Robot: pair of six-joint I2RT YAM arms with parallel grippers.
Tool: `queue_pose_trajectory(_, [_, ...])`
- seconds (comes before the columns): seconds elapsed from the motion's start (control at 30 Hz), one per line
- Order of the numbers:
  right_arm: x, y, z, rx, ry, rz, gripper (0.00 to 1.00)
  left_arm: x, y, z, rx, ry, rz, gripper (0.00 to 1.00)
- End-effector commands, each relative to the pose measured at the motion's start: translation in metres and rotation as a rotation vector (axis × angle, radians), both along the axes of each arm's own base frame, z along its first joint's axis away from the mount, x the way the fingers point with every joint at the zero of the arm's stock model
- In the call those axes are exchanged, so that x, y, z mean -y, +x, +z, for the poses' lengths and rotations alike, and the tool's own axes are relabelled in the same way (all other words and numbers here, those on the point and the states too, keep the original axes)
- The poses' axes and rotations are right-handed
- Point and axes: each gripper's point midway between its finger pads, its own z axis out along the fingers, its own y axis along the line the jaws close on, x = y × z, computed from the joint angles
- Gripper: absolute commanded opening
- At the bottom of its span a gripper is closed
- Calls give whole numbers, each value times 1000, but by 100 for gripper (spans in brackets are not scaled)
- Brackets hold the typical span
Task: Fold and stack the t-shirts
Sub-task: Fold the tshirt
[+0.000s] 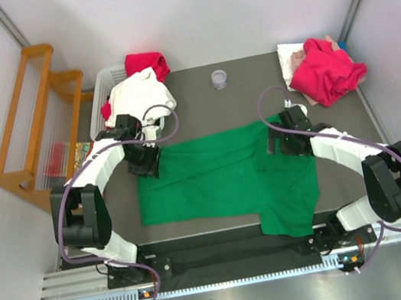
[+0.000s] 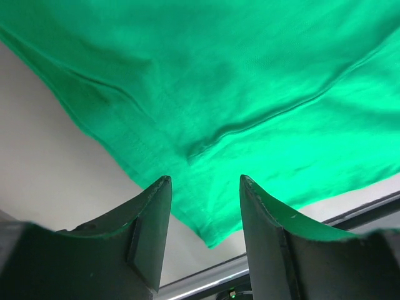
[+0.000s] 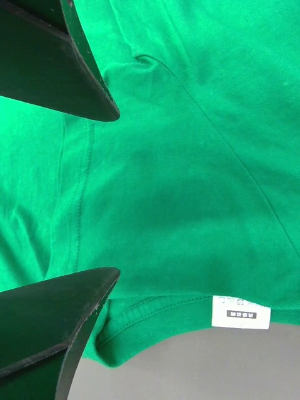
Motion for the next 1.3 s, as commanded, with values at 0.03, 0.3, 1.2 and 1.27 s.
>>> queue_pose_trajectory(0.03, [0,17,1,33,20,-37,100,27,2,9,26,-53,-37,52])
queue_pose_trajectory(0.3, [-8,34,-22,-30,79,-63,99,47,8,0,32,-49,-70,51])
queue_pose_trajectory(1.2, [-46,12,71,67,-167,193,100,31,-1,64,196,-14,-155,52])
queue_pose_trajectory(1.27, [-54,-21,74,39,-172,259,100,31,-13,65,174,-24,-191,53])
